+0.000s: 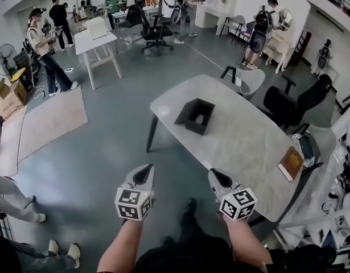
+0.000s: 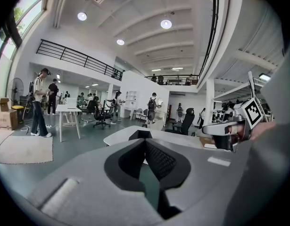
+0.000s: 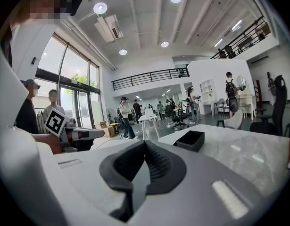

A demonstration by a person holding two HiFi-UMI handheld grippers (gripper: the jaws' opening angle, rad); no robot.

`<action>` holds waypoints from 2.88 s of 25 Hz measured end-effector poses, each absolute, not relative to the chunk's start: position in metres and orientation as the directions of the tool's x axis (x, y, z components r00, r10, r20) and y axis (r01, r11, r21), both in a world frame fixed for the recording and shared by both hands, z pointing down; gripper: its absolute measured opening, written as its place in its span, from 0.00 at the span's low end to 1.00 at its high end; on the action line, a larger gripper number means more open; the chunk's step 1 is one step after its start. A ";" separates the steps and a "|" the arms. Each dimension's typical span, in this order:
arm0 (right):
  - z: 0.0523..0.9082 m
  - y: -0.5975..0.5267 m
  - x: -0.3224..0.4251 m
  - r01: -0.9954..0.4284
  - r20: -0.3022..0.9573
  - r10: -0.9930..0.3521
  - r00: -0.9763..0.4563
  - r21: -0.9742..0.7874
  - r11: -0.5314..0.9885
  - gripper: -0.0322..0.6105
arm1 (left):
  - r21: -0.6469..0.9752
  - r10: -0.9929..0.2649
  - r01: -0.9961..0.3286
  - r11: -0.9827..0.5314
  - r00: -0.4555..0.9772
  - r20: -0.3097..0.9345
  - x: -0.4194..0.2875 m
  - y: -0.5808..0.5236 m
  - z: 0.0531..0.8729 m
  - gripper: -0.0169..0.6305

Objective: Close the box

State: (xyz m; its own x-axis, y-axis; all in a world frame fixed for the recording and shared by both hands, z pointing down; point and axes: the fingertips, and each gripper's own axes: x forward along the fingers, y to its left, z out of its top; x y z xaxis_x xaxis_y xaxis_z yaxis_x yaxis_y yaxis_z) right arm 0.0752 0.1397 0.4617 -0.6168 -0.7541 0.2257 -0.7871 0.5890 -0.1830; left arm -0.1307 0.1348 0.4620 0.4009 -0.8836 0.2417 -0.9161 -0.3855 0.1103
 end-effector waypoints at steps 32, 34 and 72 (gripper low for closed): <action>0.559 -0.253 0.077 -0.839 0.486 -0.691 -0.536 -0.210 0.502 0.05 | 0.140 -0.757 -0.855 -0.499 0.509 0.410 -0.093 -0.251 0.536 0.05; 0.570 -0.259 0.076 -0.859 0.522 -0.692 -0.499 -0.193 0.474 0.05 | 0.154 -0.724 -0.829 -0.538 0.547 0.421 -0.093 -0.260 0.548 0.06; 0.675 -0.308 0.108 -0.920 0.743 -0.600 -0.296 -0.053 0.389 0.24 | 0.188 -0.607 -0.875 -0.446 0.450 0.655 -0.070 -0.336 0.738 0.48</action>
State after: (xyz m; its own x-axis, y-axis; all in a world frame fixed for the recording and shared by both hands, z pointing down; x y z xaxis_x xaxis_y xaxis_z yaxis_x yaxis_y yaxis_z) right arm 0.1082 -0.3083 0.6752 -0.2961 -0.5996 0.7435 -0.9198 0.3888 -0.0528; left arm -0.0696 -0.3359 0.7379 0.4501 -0.6071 0.6548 -0.8751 -0.4461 0.1879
